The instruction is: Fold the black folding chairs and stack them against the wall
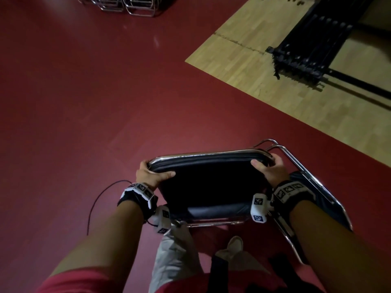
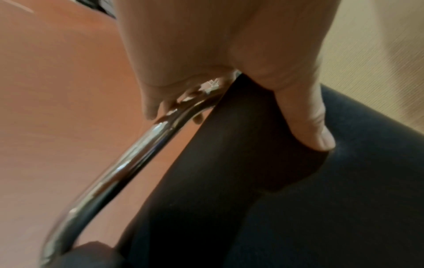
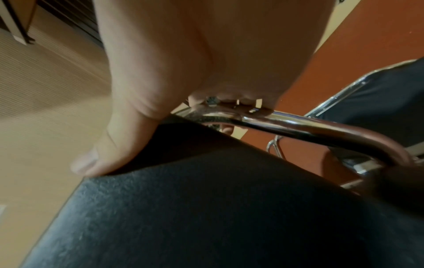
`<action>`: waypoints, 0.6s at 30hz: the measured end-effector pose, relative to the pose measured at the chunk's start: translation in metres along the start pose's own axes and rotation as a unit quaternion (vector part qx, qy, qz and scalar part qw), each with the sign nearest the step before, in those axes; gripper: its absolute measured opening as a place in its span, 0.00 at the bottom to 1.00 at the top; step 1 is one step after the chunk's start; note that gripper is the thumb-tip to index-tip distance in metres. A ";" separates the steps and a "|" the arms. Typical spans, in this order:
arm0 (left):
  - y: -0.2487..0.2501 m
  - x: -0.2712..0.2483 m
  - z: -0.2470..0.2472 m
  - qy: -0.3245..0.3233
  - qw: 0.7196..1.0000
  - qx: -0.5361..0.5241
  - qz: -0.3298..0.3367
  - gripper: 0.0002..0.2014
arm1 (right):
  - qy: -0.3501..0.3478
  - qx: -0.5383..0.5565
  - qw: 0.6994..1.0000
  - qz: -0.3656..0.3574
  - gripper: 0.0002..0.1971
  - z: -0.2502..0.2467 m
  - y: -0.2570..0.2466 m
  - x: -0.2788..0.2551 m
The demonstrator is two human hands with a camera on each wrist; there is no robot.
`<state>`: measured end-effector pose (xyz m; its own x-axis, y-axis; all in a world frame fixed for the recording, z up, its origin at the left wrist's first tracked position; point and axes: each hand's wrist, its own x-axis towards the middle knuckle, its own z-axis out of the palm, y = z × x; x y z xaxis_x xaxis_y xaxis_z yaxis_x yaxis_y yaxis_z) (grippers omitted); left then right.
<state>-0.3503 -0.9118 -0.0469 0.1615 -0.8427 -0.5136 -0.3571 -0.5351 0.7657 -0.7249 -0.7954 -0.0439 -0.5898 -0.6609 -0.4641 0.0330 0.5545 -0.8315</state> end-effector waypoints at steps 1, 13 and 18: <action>-0.002 0.013 -0.003 -0.001 1.000 -0.003 -0.002 0.63 | 0.004 0.002 1.000 -0.001 0.26 0.008 -0.003 0.006; 0.043 0.189 -0.104 -0.050 0.995 -0.059 -0.065 0.43 | 0.070 -0.059 0.995 -0.041 0.28 0.194 -0.121 0.046; 0.080 0.243 -0.176 -0.039 0.995 -0.070 -0.053 0.38 | 0.092 -0.064 0.992 -0.066 0.23 0.279 -0.186 0.048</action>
<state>-0.1777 -1.1694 -0.0424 0.1183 -0.7764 -0.6190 -0.2081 -0.6289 0.7491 -0.5344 -1.0714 0.0038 -0.7191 -0.6359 -0.2804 -0.1506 0.5365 -0.8303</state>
